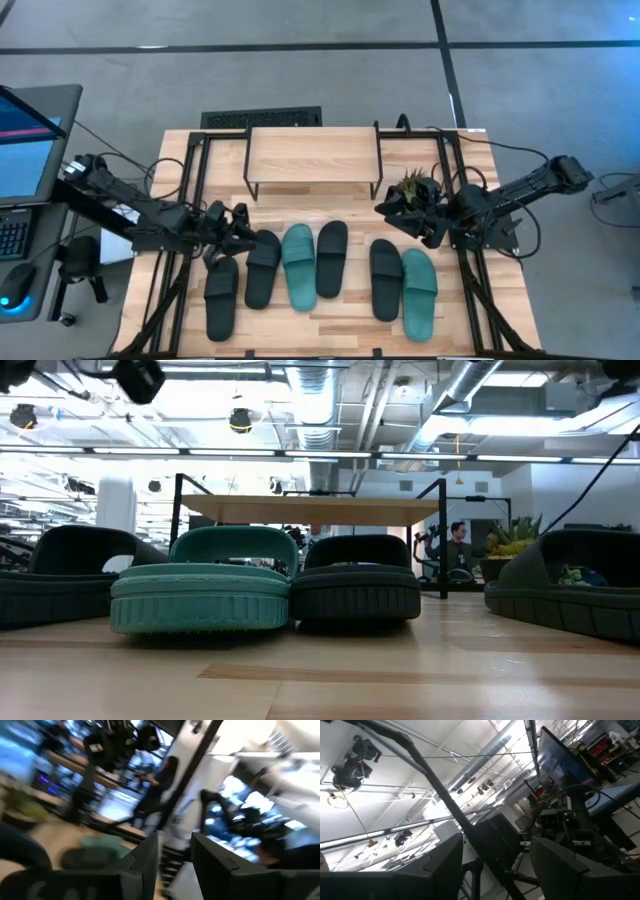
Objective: Pick and place slides into the shelf
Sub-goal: Put the black slipper on the shelf
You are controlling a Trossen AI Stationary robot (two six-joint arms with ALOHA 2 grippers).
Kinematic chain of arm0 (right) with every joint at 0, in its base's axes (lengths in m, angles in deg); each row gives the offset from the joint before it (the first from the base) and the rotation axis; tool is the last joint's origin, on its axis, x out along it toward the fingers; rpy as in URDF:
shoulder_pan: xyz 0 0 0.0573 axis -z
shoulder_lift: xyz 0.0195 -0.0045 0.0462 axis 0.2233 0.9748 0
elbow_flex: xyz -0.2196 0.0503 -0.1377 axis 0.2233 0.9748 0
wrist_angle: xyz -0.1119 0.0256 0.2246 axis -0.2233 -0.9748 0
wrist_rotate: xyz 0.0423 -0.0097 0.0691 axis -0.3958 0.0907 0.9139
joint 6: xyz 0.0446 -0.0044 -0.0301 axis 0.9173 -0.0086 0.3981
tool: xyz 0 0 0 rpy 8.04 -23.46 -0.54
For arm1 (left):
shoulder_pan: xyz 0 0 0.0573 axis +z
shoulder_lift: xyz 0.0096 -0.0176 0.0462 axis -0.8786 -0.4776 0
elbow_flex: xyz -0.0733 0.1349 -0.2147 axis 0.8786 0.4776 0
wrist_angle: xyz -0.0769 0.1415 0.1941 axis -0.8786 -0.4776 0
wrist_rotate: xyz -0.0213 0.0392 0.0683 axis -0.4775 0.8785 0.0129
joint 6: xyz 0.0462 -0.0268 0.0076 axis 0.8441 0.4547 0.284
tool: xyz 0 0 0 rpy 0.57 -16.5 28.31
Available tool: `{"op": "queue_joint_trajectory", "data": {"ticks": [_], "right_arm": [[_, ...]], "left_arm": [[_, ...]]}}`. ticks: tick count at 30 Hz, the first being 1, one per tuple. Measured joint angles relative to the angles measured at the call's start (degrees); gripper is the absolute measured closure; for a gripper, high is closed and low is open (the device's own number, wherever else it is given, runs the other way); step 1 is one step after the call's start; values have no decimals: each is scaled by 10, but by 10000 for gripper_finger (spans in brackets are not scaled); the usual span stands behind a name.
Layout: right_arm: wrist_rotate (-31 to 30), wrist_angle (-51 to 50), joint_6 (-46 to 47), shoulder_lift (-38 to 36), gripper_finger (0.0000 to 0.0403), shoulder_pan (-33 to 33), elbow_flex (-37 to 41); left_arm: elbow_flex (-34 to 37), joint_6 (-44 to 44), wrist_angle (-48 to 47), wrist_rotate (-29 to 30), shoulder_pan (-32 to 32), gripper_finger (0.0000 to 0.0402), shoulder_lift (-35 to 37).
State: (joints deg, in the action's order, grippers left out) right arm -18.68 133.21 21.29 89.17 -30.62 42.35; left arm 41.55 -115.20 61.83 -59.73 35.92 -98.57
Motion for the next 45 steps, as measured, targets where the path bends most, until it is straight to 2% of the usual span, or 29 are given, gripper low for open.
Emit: {"op": "queue_joint_trajectory", "data": {"ticks": [2,4,5,8,11,17,23,27,39,45], "right_arm": [[0,7,-4,0,188,-5,0],[0,9,-4,0,188,-11,0],[0,9,-4,0,188,-15,0],[0,9,-13,0,188,-27,0],[0,11,-19,0,188,-38,0],[1,15,-33,0,188,-60,0],[15,21,-54,-11,188,-76,0],[16,20,-81,-23,188,-83,0],[16,-28,-93,-50,188,-83,0],[16,-28,-93,-50,188,-80,0]], "left_arm": [[-19,15,-1,35,5,299,-24],[-38,-22,-1,46,8,299,-41],[-49,-28,-1,34,10,299,-49],[-81,-8,-14,-58,9,299,-78],[-130,1,-82,-71,-4,299,-108],[-260,65,-313,14,-38,299,-169],[-364,66,-524,116,-73,299,-213],[-393,13,-616,150,-97,299,-226],[-394,-218,-768,212,-203,299,-226],[-394,-284,-827,207,-231,299,-226]]}}
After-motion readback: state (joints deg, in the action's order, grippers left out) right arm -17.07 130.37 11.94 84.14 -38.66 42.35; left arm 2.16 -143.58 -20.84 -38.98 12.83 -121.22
